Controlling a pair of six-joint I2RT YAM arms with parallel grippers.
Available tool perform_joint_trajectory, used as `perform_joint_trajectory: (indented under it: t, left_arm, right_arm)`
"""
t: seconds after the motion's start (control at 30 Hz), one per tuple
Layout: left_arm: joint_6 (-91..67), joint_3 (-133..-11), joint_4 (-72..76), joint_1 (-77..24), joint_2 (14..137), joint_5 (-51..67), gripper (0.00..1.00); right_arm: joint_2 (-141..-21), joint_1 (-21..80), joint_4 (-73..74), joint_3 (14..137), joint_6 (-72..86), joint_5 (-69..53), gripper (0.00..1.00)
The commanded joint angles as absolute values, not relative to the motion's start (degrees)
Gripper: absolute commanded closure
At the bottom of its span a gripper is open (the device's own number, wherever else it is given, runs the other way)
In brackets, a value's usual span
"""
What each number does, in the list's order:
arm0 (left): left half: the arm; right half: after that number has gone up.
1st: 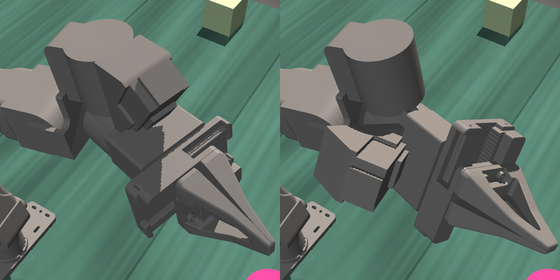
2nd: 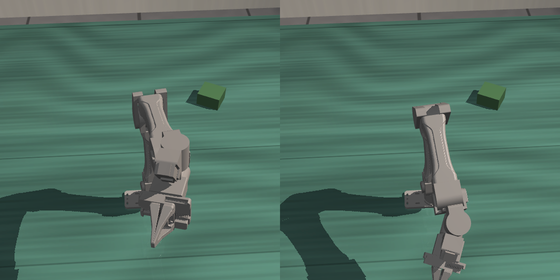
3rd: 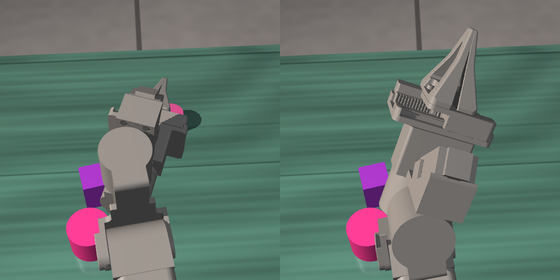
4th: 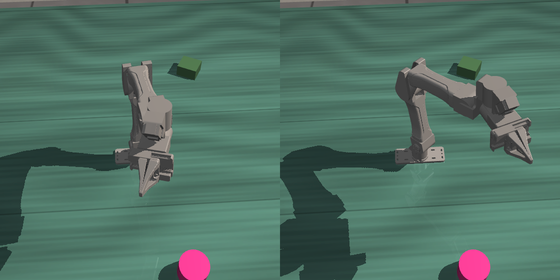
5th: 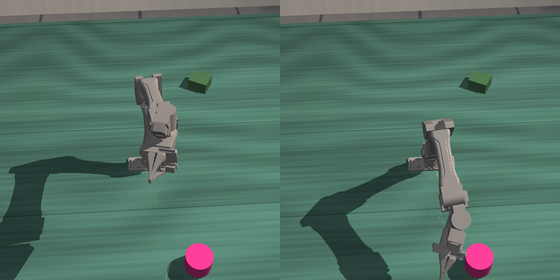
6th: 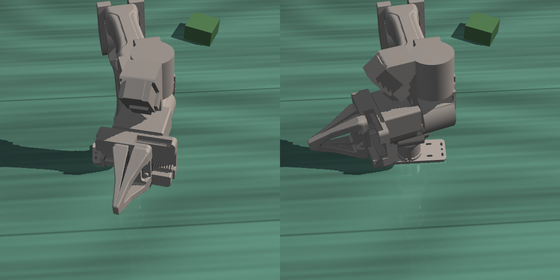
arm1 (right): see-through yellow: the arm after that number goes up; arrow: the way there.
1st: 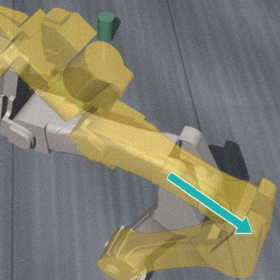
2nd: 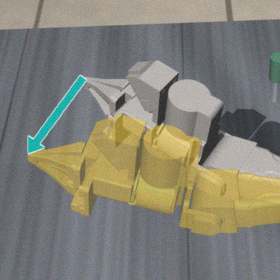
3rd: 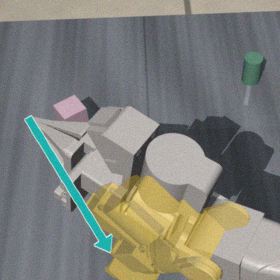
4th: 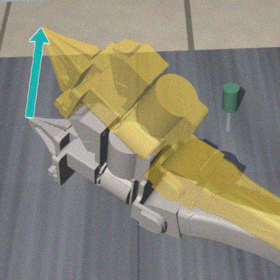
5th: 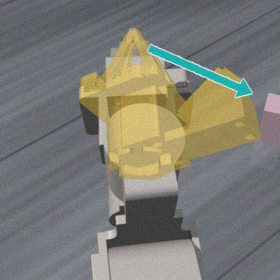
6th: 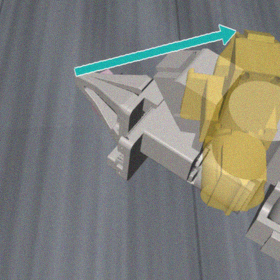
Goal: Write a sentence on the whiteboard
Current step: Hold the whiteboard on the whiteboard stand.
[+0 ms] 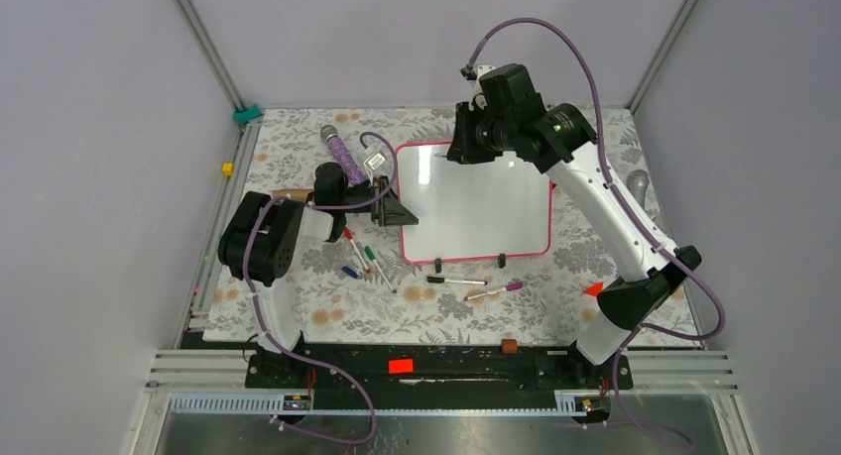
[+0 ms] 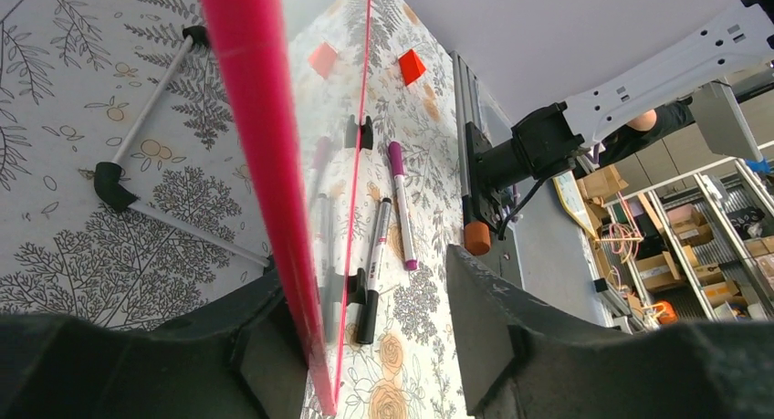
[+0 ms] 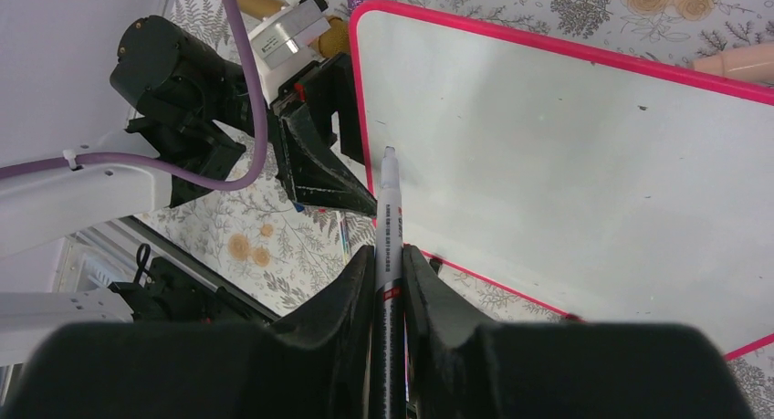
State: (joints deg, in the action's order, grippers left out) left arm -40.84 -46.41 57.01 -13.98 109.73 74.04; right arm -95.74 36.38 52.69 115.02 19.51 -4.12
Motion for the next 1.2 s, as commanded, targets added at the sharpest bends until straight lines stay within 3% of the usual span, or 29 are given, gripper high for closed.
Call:
perform_joint_trajectory:
  t: [0.0, 0.23, 0.6, 0.8, 0.93, 1.17]
  left_arm:
    - [-41.2, -47.5, 60.1, -13.8, 109.5, 75.9, 0.53]
    - [-43.6, -49.9, 64.7, -12.9, 112.2, 79.2, 0.97]
    - [-41.9, -45.7, 71.1, -13.1, 114.2, 81.1, 1.00]
    - [-37.5, -44.0, 65.3, -13.2, 112.8, 77.6, 1.00]
    - [-48.7, -42.7, 82.5, -13.2, 115.4, 77.1, 1.00]
    - [-48.7, -41.7, 83.4, -13.6, 115.7, 78.3, 1.00]
  right_arm:
    - [-96.3, 37.1, 54.1, 117.8, 17.0, -4.6, 1.00]
    - [-99.0, 37.5, 53.4, 118.5, 15.7, -4.4, 1.00]
    - [-99.0, 39.3, 50.4, 116.5, 15.1, -1.8, 1.00]
    - [-98.3, 41.3, 48.0, 114.5, 15.2, 4.3, 1.00]
    - [-98.6, 44.3, 47.2, 113.9, 14.6, 12.3, 1.00]
    - [-92.7, 48.9, 35.3, 100.7, 10.7, 20.3, 1.00]
